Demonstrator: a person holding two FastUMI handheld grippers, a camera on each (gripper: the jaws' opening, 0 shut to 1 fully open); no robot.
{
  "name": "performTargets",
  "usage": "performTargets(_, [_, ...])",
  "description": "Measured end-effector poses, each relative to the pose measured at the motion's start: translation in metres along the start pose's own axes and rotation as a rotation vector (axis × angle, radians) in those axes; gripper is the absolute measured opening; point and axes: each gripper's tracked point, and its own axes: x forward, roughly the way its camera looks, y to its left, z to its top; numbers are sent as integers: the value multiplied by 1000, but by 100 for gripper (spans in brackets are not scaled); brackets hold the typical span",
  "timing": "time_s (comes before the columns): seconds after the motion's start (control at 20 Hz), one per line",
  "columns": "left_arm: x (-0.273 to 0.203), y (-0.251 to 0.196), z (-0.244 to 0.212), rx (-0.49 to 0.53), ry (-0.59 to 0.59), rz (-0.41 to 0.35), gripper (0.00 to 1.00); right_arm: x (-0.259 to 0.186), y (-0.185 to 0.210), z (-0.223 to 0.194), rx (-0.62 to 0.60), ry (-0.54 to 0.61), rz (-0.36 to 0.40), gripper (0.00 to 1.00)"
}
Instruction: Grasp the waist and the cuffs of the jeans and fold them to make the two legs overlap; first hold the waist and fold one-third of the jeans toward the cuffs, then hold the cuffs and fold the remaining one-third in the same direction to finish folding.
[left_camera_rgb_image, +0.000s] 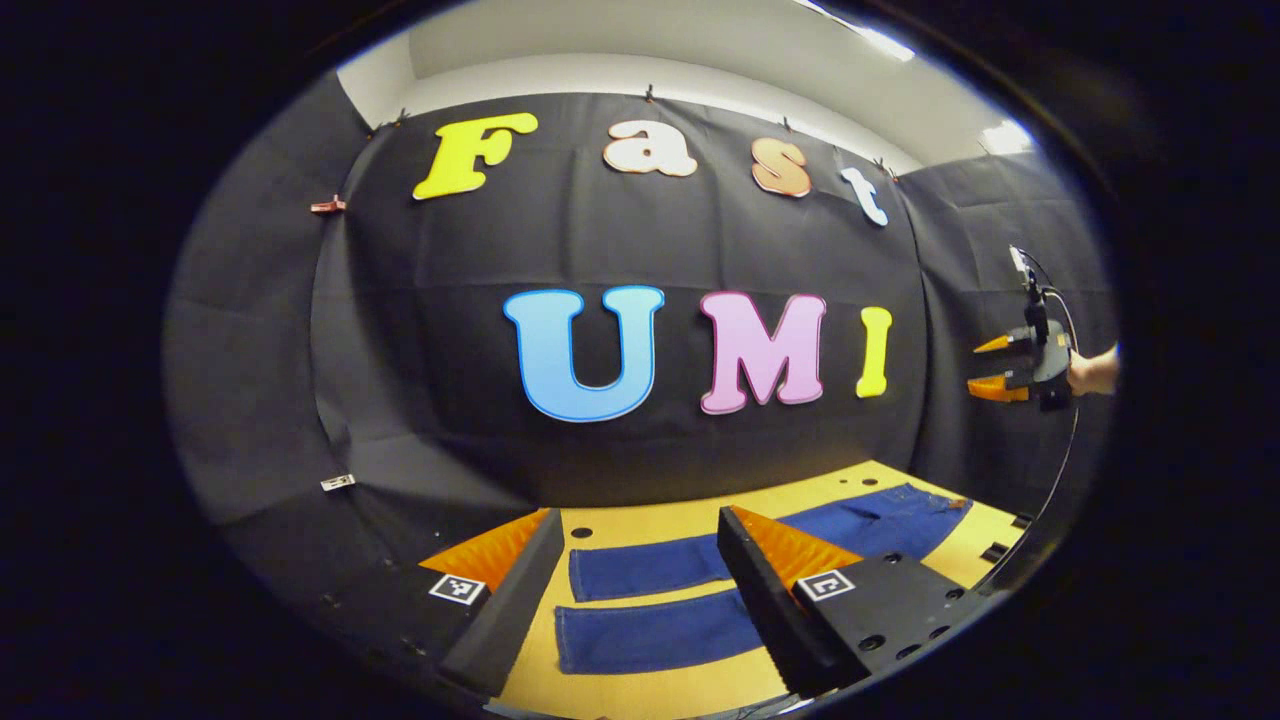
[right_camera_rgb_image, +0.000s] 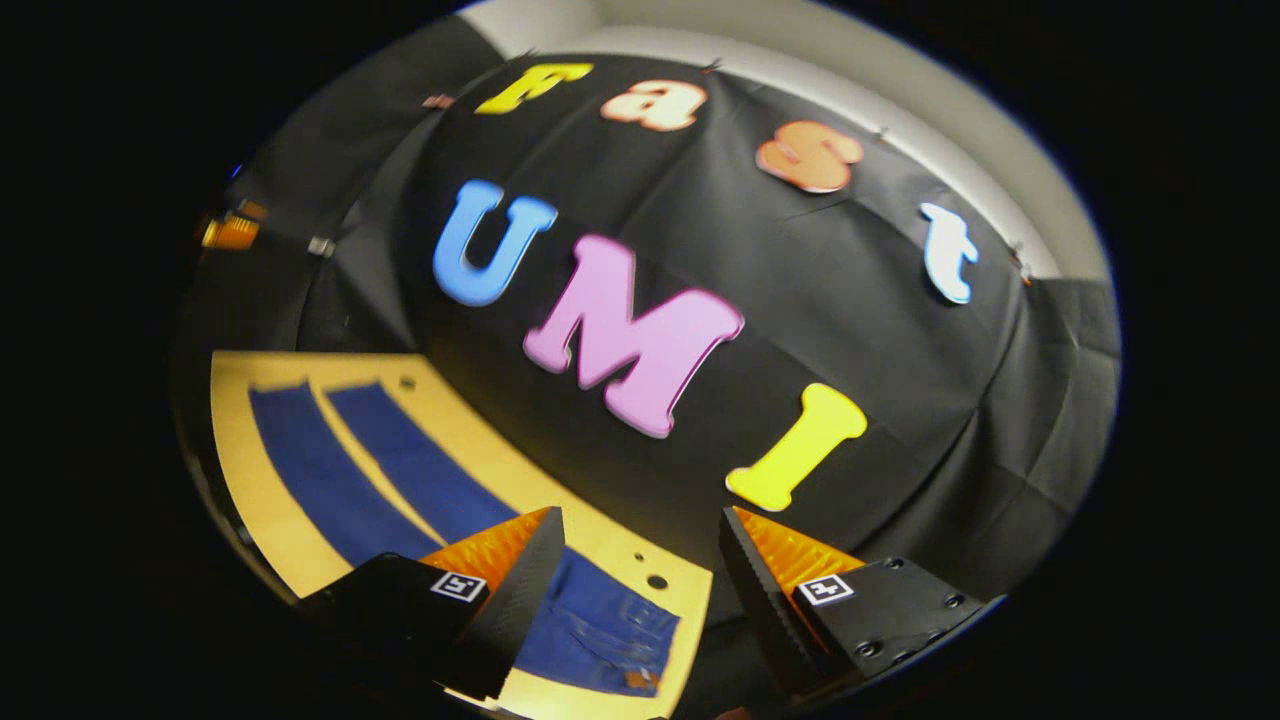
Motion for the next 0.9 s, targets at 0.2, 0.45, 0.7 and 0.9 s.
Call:
performTargets(0.2, [17, 9, -64, 166, 120, -123, 98, 12, 39, -86, -195, 190, 160, 96])
performTargets(0.45, [56, -5, -180, 361, 348, -275, 98, 21, 108, -200, -385, 388, 405, 97])
performTargets(0.7, [95, -32, -274, 522, 654, -442, 98, 63, 162, -269, -418, 445, 678, 97])
performTargets(0.9, [113, -41, -317, 755, 809, -652, 98, 71, 160, -297, -360, 469, 741, 97])
